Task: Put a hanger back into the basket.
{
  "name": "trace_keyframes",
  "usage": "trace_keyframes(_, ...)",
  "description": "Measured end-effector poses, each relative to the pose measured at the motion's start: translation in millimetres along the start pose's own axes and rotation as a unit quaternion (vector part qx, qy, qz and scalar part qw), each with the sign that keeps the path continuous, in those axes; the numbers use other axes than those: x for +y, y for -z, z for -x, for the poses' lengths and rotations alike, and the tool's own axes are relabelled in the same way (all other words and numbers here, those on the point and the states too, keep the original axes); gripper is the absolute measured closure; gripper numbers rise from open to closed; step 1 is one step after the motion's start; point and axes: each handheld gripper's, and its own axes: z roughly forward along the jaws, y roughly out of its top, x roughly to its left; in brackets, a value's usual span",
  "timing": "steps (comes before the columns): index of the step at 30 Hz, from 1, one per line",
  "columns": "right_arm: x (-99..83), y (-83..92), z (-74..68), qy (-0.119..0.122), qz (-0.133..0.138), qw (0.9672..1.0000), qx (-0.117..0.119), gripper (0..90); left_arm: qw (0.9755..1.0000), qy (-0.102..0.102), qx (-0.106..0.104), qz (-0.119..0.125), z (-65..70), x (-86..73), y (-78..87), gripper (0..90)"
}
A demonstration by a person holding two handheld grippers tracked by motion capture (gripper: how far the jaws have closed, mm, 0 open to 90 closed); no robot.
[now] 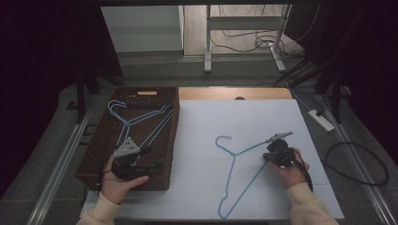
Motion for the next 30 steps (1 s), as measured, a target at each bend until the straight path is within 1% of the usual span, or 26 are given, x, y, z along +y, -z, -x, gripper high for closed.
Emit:
trace_keyframes(2, -5.2, 3.2, -1.5, -0.004, 0.0, 1.0, 0.001, 90.0, 1.0, 0.001, 0.0, 0.001, -0.1, 0.3, 0.9, 30.8)
trace_keyframes(3, -5.2, 3.2, -1.5, -0.004, 0.0, 1.0, 0.001, 90.0, 1.0, 0.001, 0.0, 0.001, -0.1, 0.3, 0.9, 30.8)
trace_keyframes(5, -10.7, 6.4, -3.8, -0.003, 0.002, 1.0, 0.003, 90.0, 1.0, 0.001, 0.001, 0.003, -0.1, 0.4, 1.0, 30.8)
trace_keyframes(9, -12.3, 7.9, -3.6, -0.009, -0.001, 0.9999, 0.009, 90.0, 1.0, -0.001, 0.0, 0.002, 0.5, 0.6, 0.9, 30.7)
trace_keyframes(13, -15.9, 9.8, -4.5, -0.009, 0.0, 0.9999, 0.012, 90.0, 1.0, 0.001, 0.0, 0.004, -0.4, 0.7, 1.9, 30.8)
trace_keyframes(19, -16.8, 10.7, -5.4, -0.009, 0.0, 0.9999, 0.012, 90.0, 1.0, 0.0, 0.0, 0.003, 0.0, 0.9, 1.5, 30.8)
trace_keyframes(21, -14.7, 10.5, -5.1, -0.009, 0.008, 0.9997, 0.022, 90.0, 1.0, 0.001, -0.001, 0.003, 0.5, 1.2, 1.0, 30.7)
trace_keyframes(22, -13.6, 10.4, -5.2, -0.007, 0.013, 0.9995, 0.027, 90.0, 1.0, -0.001, -0.001, 0.003, 0.6, 1.5, 0.9, 30.8)
trace_keyframes(24, -8.1, 11.3, -7.4, 0.006, 0.025, 0.999, 0.037, 89.3, 1.0, -0.001, -0.002, 0.003, 0.7, 1.8, 0.3, 30.8)
trace_keyframes(27, 2.3, 13.7, -12.7, 0.021, 0.041, 0.998, 0.044, 85.9, 1.0, -0.001, -0.003, 0.002, 0.6, 1.9, -0.4, 30.8)
trace_keyframes(28, 6.1, 14.2, -15.1, 0.03, 0.045, 0.9976, 0.044, 84.1, 1.0, -0.002, -0.003, 0.002, 0.6, 1.8, -0.5, 30.8)
trace_keyframes(30, 14.2, 14.4, -20.8, 0.046, 0.05, 0.9967, 0.046, 77.1, 1.0, -0.002, -0.004, 0.001, 0.6, 1.9, -0.6, 30.8)
